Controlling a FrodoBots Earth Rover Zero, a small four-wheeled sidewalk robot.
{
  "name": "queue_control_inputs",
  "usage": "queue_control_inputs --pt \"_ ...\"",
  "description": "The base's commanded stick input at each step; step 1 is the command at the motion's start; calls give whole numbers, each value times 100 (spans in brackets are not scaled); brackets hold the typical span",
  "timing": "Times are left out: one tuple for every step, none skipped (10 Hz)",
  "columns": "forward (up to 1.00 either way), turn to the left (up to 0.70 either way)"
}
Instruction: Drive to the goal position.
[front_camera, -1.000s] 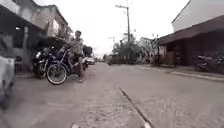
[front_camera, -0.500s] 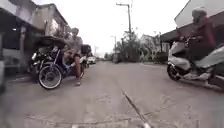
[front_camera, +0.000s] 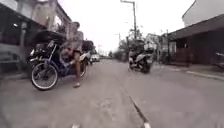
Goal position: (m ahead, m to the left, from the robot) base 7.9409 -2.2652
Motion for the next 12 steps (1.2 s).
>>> queue_control_inputs --pt "70 3" --pt "70 7" --pt "70 0" --pt "70 2" --pt "70 0" --pt "70 0" --pt "70 9" --pt "70 7" --pt "70 -8" --pt "70 -27" --pt "70 -35" --pt "70 0"
